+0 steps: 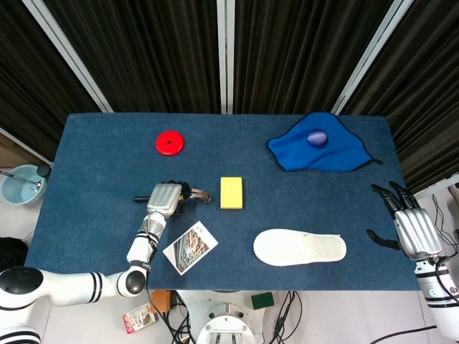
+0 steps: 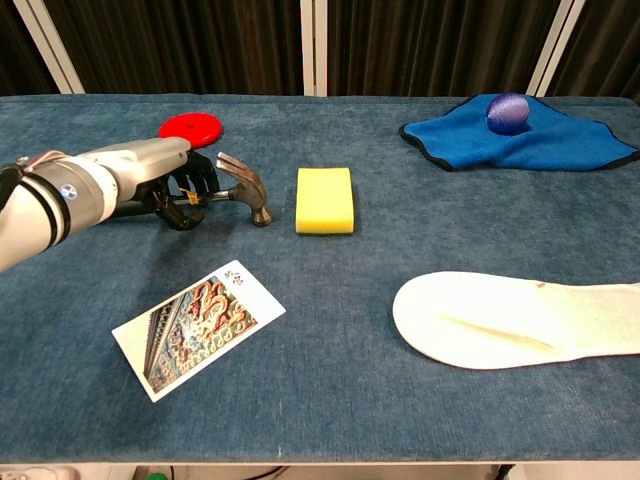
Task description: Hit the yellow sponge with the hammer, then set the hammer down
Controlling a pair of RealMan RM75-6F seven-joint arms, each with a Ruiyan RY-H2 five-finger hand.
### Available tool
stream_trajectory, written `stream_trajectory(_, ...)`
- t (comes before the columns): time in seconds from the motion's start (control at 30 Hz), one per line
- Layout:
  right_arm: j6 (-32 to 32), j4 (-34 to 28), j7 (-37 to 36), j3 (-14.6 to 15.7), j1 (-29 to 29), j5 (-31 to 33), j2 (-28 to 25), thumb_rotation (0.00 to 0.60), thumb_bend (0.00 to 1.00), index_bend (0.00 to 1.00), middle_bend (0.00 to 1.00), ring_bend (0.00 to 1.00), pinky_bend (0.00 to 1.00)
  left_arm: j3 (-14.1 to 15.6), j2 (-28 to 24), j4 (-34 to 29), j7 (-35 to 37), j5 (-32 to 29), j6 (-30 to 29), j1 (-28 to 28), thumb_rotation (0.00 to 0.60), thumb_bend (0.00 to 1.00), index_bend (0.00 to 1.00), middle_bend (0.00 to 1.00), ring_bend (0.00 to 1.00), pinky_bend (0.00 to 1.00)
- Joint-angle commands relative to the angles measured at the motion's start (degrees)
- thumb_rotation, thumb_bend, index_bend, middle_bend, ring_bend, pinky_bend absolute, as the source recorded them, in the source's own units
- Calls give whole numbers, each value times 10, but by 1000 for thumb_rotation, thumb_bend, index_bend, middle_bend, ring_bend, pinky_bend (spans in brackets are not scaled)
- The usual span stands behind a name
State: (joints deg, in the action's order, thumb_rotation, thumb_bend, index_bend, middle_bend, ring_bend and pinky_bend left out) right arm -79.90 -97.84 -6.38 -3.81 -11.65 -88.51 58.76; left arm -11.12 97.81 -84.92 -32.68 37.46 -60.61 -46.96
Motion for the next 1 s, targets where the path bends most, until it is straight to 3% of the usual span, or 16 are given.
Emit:
stream_trajectory(0.03, 0, -1, 1, -1, 0, 0, -1, 600, 184, 123, 190, 45, 138, 0, -1, -1, -1, -1, 3, 0, 600, 413, 371, 359, 290, 346)
stream_trajectory(1.0, 4, -5, -1, -2, 1, 5, -4, 600, 185, 123, 191, 45, 138, -3, 1, 6, 0, -10, 17, 2, 600, 584, 460, 435, 349, 365)
